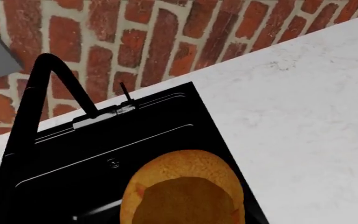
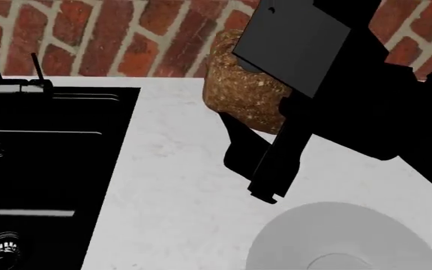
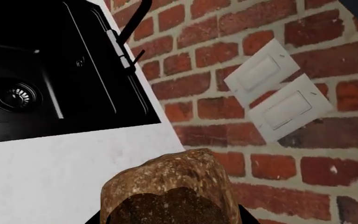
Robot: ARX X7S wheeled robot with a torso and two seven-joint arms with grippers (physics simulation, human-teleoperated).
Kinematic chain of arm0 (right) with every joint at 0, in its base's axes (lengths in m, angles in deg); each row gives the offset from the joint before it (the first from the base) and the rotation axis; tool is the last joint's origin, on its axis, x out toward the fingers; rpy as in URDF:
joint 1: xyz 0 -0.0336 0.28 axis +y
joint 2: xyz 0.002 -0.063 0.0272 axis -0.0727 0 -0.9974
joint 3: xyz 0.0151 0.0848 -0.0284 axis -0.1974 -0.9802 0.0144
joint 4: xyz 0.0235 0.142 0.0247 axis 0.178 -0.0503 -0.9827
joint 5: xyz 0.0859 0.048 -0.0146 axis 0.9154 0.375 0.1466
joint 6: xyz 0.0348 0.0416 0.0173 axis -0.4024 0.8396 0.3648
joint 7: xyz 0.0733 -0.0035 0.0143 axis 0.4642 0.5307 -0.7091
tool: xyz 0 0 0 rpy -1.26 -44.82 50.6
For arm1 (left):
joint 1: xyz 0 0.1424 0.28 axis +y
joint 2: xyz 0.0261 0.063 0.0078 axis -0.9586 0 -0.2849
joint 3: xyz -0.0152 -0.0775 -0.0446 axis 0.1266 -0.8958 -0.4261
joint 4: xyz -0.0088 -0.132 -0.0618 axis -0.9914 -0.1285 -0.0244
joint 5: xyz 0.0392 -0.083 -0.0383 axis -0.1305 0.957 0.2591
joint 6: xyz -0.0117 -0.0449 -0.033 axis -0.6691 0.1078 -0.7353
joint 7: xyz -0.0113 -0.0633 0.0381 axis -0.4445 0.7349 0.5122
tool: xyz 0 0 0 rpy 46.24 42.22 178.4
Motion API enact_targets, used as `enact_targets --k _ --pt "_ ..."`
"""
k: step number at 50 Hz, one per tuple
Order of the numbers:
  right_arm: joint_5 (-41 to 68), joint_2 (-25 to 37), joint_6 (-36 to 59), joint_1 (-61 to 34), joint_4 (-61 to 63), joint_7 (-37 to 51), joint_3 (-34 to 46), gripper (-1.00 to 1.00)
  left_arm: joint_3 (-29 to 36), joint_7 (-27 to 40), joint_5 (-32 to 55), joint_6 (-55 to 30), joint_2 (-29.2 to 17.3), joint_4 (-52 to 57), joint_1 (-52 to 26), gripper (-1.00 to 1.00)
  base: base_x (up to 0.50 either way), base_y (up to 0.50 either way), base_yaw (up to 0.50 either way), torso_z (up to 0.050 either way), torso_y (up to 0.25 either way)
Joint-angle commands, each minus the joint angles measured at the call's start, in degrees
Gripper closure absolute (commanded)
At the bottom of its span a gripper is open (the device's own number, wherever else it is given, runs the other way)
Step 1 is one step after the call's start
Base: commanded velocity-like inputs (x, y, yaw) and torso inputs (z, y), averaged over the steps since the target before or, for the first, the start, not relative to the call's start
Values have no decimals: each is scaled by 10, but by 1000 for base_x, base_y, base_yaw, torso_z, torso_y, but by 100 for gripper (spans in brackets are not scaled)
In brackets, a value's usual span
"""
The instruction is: Place all breads on the cutting board.
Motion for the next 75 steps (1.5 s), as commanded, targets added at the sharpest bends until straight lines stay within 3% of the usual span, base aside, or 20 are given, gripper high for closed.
enact_targets --k 1,75 --pt "-9 2 -11 10 3 -12 1 100 1 -7 -9 10 3 4 3 100 0 500 0 0 0" --pt "-6 2 -22 16 0 -9 -9 100 27 -8 -18 31 1 1 -21 100 0 500 0 0 0"
